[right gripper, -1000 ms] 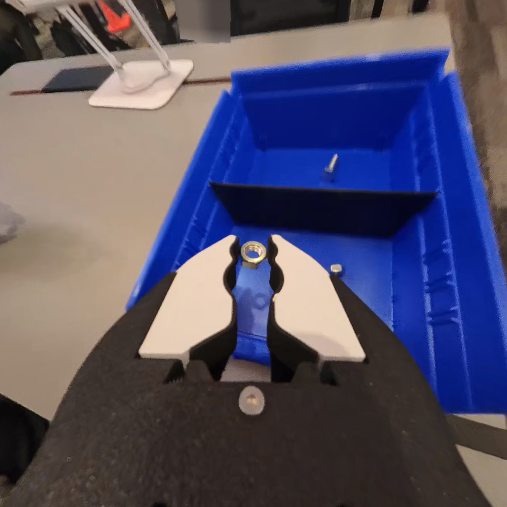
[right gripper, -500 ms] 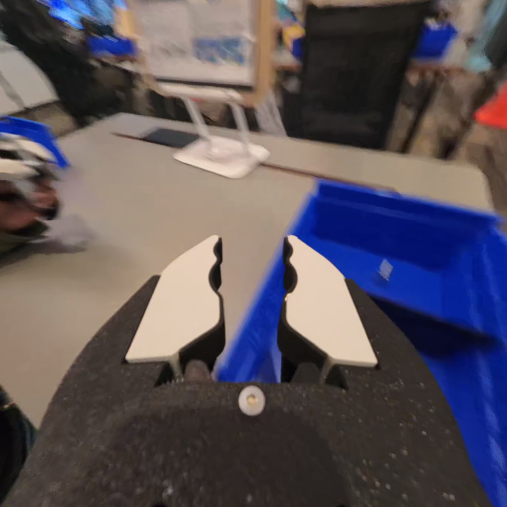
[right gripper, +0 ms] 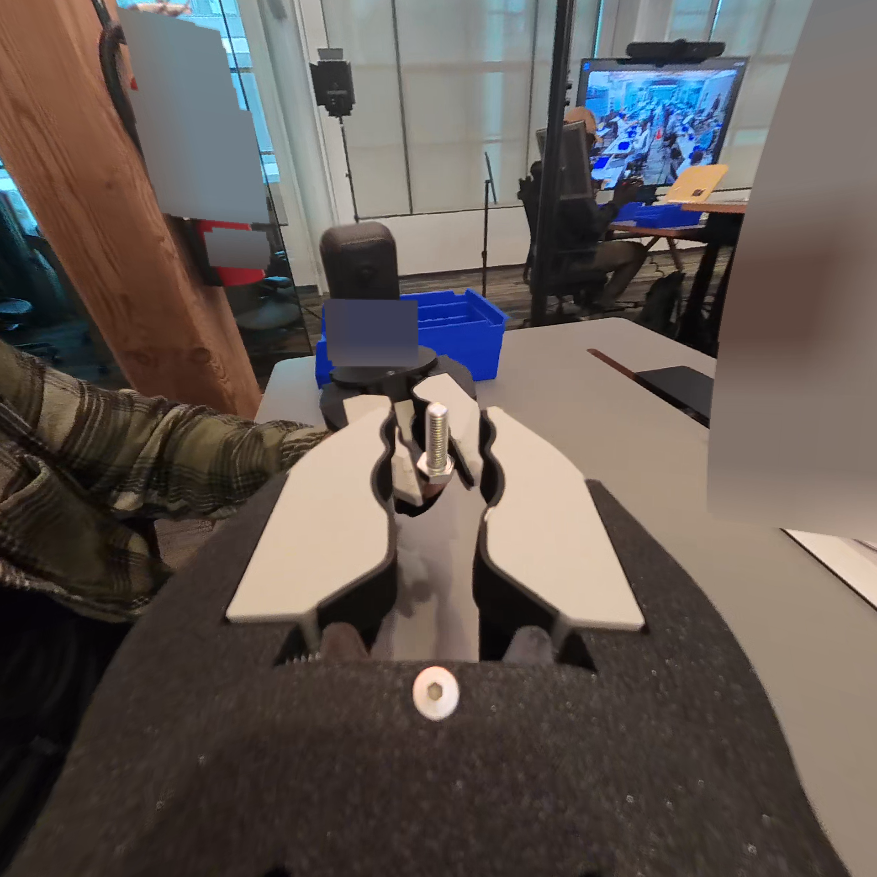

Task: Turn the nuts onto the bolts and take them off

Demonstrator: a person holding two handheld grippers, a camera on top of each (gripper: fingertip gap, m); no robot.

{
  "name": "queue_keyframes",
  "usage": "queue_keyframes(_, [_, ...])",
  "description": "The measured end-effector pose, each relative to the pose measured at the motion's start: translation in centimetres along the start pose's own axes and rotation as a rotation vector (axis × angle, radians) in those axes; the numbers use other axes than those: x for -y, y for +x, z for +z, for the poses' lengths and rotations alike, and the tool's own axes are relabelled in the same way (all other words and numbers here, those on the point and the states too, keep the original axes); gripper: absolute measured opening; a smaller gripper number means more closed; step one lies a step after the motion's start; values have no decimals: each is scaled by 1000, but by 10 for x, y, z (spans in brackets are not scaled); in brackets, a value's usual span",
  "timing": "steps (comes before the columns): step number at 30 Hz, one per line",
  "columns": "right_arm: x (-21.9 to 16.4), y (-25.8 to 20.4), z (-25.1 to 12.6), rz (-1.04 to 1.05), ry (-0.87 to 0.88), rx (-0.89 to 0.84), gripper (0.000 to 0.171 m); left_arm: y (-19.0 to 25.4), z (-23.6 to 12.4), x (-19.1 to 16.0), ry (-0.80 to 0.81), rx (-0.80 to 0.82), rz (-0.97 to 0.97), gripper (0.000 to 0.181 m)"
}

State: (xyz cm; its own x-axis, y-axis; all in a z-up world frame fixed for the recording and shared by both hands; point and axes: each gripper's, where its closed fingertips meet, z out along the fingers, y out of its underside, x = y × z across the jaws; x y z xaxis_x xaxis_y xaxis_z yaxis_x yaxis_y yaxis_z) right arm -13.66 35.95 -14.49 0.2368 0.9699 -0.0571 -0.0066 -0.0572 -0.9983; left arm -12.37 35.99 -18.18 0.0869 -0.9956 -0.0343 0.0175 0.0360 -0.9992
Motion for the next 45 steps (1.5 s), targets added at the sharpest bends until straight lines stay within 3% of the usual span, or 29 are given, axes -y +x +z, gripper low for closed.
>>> queue_keyframes(6, [-9, -2, 13, -22, -49, 45, 28, 3, 2, -1, -4, -13, 3, 20])
queue_keyframes(8, [-11, -5, 15, -32, -63, 69, 9, 4, 2, 0, -4, -19, 5, 20])
queue_keyframes(11, [-10, -9, 11, -50, -75, 65, 9, 9, 3, 2, 10, -46, 17, 20])
queue_keyframes(14, [7, -3, -10, -88, -46, -2, 9, 13, 5, 2, 16, -100, -30, 38])
queue_keyframes(17, [36, 42, -72, -125, -73, -237, 9, 12, 8, -1, 14, -103, -59, 49])
queue_keyframes(21, [45, 133, -203, -81, -224, -656, 9, 13, 10, -1, 15, -114, -75, 55])
queue_keyframes(24, [7, 186, -294, 73, -364, -878, 9, 15, 12, -3, 1, -116, -67, 55])
queue_keyframes(28, [-65, 209, -344, 331, -516, -926, 10, 15, 12, -4, -10, -115, -60, 50])
queue_keyframes(32, [-99, 214, -358, 389, -648, -946, 10, 14, 12, -7, -21, -116, -59, 47])
queue_keyframes(38, [-113, 216, -357, 415, -675, -931, 11, 15, 11, -7, -28, -123, -59, 45])
queue_keyframes(42, [-101, 215, -353, 383, -625, -929, 17, 15, 11, -6, -25, -125, -61, 44])
queue_keyframes(45, [-64, 208, -341, 301, -534, -925, 28, 15, 11, -5, -24, -122, -59, 44])
